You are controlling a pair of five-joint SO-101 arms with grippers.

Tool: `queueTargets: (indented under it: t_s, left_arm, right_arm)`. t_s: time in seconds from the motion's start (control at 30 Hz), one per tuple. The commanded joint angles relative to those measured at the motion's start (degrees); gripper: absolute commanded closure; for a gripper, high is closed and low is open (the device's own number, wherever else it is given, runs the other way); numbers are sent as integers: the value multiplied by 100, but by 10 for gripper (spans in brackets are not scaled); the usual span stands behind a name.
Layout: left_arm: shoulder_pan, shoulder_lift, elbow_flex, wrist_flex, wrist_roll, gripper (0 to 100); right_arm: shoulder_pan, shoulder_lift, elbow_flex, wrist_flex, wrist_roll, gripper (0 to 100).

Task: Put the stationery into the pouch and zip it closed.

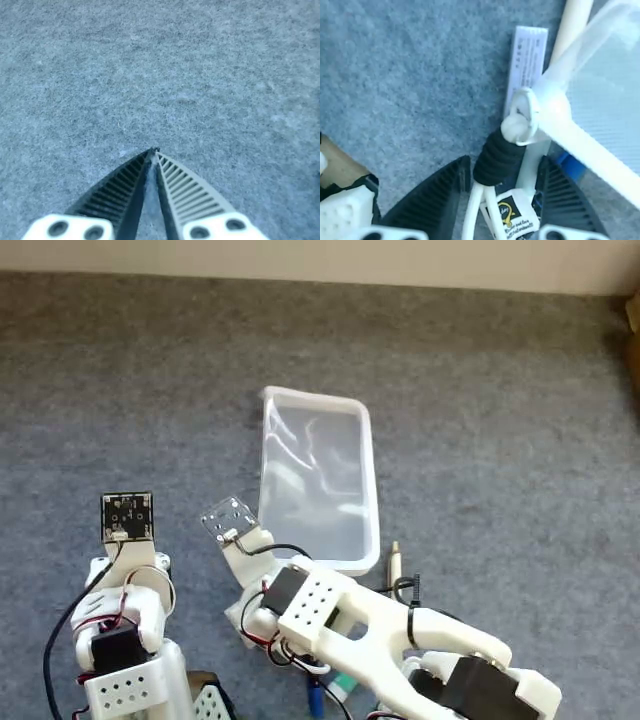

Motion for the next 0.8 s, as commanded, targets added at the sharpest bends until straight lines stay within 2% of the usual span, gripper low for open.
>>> queueTargets:
  t_s: [0.0,0.17,0.6,0.77]
  left_arm:
    - [-66,4,119,-105,-44,989]
    - [-66,4,119,-97,-44,989]
    - [-66,4,119,-79,-44,991]
    - [-66,4,119,-79,-44,992]
  right_arm:
    - [66,-13,-356,-110,-9,796]
    - [66,-57,-347,-110,0,856]
    - [110,-66,-312,-75,9,861]
    - [356,-66,-312,-75,9,875]
